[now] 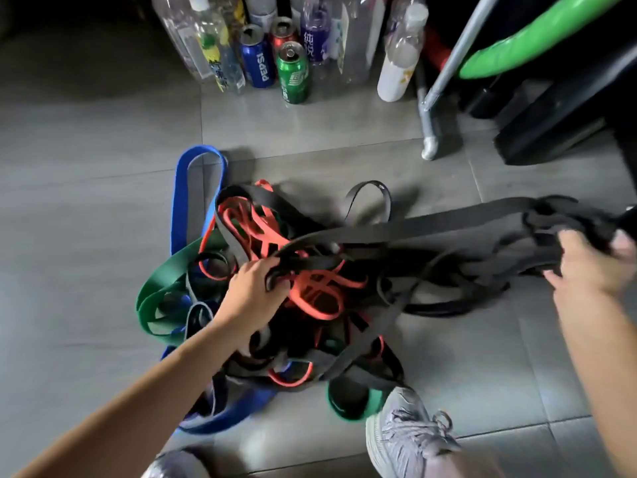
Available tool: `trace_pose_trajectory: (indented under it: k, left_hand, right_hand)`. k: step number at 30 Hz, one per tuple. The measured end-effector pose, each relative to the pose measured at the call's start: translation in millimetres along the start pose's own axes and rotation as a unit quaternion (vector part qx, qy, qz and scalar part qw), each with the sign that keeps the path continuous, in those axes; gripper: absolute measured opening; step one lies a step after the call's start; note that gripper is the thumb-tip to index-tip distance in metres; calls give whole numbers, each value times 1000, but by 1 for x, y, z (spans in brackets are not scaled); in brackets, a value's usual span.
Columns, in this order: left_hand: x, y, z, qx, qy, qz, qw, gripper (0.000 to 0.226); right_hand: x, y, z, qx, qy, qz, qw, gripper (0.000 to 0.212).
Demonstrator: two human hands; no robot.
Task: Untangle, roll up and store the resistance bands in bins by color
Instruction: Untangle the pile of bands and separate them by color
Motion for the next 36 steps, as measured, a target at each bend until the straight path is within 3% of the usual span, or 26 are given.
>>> trace_pose_trajectory:
  k: [2,4,5,7,9,11,13,14,17,19,22,25,26,27,28,30,32,34,36]
  left_hand:
    - [4,-19,0,-37,-19,37,998,61]
    - [7,-33,-3,-34,-19,72,997,68]
    - [8,-39,-4,-22,-18,92,995,71]
    - [10,-50,-8,4,-19,137,990,76]
    - [12,-60,-9,6,-14,165,986,78]
    - [10,-60,-6,-10,1,152,988,77]
    - [8,-53,-6,-46,1,122,991,73]
    - [7,-50,-7,-74,-10,108,991,71]
    - [8,-51,-10,-165,-57,120,977,71]
    - [11,-55,-11,-223,-88,137,961,73]
    - [22,-66,-23,-283,-176,142,932,74]
    - [48,-100,-28,-393,-256,193,862,62]
    - [55,-109,-28,-425,-271,196,841,48]
    - [58,-112,-29,-427,-266,190,843,34]
    - [57,-107,-33,-387,-243,171,873,27]
    - [50,-83,-51,-217,-190,107,952,25]
    - [51,-57,-95,-67,-207,30,976,26]
    - [58,-43,-150,30,-257,-14,966,27]
    - [61,-44,-190,88,-260,-2,962,25]
  right_hand:
    - [-15,-2,-12,77,39,39,995,41]
    - [-11,-14,-31,220,31,95,970,80]
    - [8,-27,-31,289,19,146,946,90]
    - [31,-48,-45,438,25,225,870,94]
    - [56,-67,-41,534,100,246,803,100]
    - [85,-101,-34,543,257,289,745,103]
    - [119,-139,-46,525,357,398,663,109]
    - [135,-152,-60,534,370,456,608,116]
    - [162,-151,-121,620,293,579,441,138]
    - [169,-143,-139,655,314,566,390,137]
    - [165,-137,-133,638,392,509,425,106]
    - [160,-121,-129,593,438,502,453,84]
    - [156,-114,-125,574,443,492,482,77]
    - [150,-106,-120,564,434,474,518,67]
    - [140,-96,-116,561,405,452,563,55]
    - [105,-67,-122,594,275,406,638,40]
    - [72,-37,-131,577,145,354,721,41]
    - [54,-19,-127,491,54,316,810,59]
    - [65,-28,-113,395,39,352,848,97]
Point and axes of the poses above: each hand's wrist, its own x-axis away from the middle knuckle, its own y-axis out of the back of the hand, z = x × y, the point moved 9 cm from there along -x, towards the middle knuckle, and after that the axes turned 8 degrees about y, right-handed, at the moved point
